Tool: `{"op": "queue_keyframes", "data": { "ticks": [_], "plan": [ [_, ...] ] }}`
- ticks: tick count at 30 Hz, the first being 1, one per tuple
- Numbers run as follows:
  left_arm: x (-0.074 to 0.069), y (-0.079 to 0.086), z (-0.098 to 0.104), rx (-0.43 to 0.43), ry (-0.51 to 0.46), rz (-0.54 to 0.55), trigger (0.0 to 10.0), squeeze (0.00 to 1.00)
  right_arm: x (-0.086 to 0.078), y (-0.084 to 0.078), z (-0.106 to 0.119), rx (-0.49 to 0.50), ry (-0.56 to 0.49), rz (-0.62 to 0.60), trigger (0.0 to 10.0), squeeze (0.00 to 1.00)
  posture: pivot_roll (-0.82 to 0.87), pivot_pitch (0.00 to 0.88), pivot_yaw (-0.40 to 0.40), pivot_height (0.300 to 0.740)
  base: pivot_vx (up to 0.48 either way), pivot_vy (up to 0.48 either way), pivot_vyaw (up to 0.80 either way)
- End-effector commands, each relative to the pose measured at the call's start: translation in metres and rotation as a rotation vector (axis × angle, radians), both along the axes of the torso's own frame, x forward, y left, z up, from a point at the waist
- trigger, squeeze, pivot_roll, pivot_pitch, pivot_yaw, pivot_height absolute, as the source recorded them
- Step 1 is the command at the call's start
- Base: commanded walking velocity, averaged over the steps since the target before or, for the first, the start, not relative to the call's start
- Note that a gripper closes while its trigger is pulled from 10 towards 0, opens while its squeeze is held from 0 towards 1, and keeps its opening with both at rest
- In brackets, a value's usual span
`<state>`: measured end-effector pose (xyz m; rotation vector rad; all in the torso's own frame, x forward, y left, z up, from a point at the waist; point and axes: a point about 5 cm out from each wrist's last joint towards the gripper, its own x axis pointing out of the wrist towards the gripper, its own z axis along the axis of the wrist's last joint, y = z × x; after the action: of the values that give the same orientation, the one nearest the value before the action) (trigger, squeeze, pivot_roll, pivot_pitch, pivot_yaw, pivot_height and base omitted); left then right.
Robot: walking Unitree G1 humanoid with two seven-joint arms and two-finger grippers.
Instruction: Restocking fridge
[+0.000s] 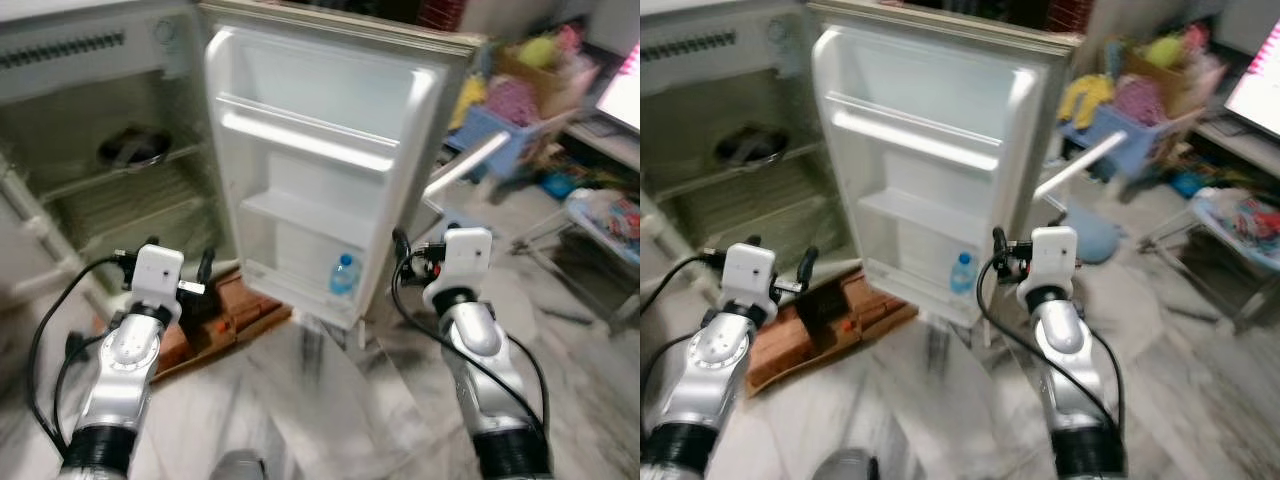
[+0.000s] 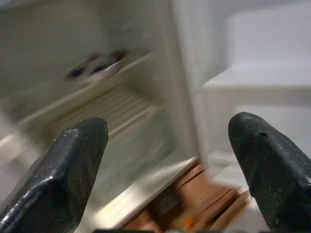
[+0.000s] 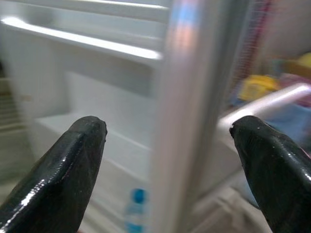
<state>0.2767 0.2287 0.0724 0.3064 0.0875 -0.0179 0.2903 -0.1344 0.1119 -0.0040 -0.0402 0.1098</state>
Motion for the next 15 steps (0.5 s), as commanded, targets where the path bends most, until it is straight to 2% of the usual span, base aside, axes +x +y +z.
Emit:
{"op": "queue_keyframes", "data": {
  "ticks": [1, 2, 3, 4, 8, 11, 13, 14, 15],
  "plan": [
    [0.001, -0.001, 0.001, -0.092, 0.003, 0.047, 10.0, 0.00, -0.002, -0.015, -0.003, -0.025, 0.006, -0.056, 10.0, 0.00, 0.12, 0.000, -0.042, 0.740, 0.000, -0.349, 0.00],
    [0.001, -0.001, 0.001, -0.092, 0.003, 0.047, 10.0, 0.00, -0.002, -0.015, -0.003, -0.025, 0.006, -0.056, 10.0, 0.00, 0.12, 0.000, -0.042, 0.740, 0.000, -0.349, 0.00],
    [0.000, 0.005, 0.001, -0.180, 0.003, 0.109, 10.0, 0.00, -0.002, -0.017, -0.002, -0.047, -0.011, -0.048, 10.0, 0.00, 0.12, 0.000, -0.041, 0.740, 0.000, -0.356, 0.00],
    [-0.001, 0.007, 0.001, -0.203, -0.005, 0.130, 10.0, 0.00, -0.003, -0.018, -0.002, -0.059, -0.018, -0.044, 10.0, 0.00, 0.12, 0.000, -0.041, 0.740, 0.000, -0.356, 0.00],
    [-0.006, 0.005, 0.004, -0.179, -0.037, 0.105, 10.0, 0.00, -0.005, -0.025, -0.008, -0.037, 0.014, -0.088, 10.0, 0.00, 0.13, 0.000, -0.048, 0.740, 0.000, -0.300, 0.00],
    [-0.012, 0.001, 0.003, -0.188, -0.032, 0.093, 10.0, 0.00, -0.005, -0.028, -0.008, -0.044, 0.019, -0.110, 10.0, 0.00, 0.13, 0.000, -0.051, 0.740, 0.000, 0.000, 0.00],
    [-0.024, -0.007, -0.002, -0.190, 0.007, 0.058, 10.0, 0.00, -0.004, -0.028, -0.005, -0.041, 0.008, -0.105, 10.0, 0.00, 0.12, 0.000, -0.054, 0.740, 0.000, 0.000, 0.00],
    [-0.034, -0.006, -0.005, -0.183, 0.034, 0.051, 10.0, 0.00, -0.003, -0.032, -0.003, -0.073, 0.005, -0.146, 10.0, 0.00, 0.12, 0.000, -0.056, 0.740, 0.000, 0.000, 0.00],
    [-0.034, -0.006, -0.005, -0.183, 0.034, 0.051, 10.0, 0.00, -0.003, -0.032, -0.003, -0.073, 0.005, -0.146, 10.0, 0.00, 0.12, 0.000, -0.056, 0.740, 0.000, 0.000, 0.00]
  ]
}}
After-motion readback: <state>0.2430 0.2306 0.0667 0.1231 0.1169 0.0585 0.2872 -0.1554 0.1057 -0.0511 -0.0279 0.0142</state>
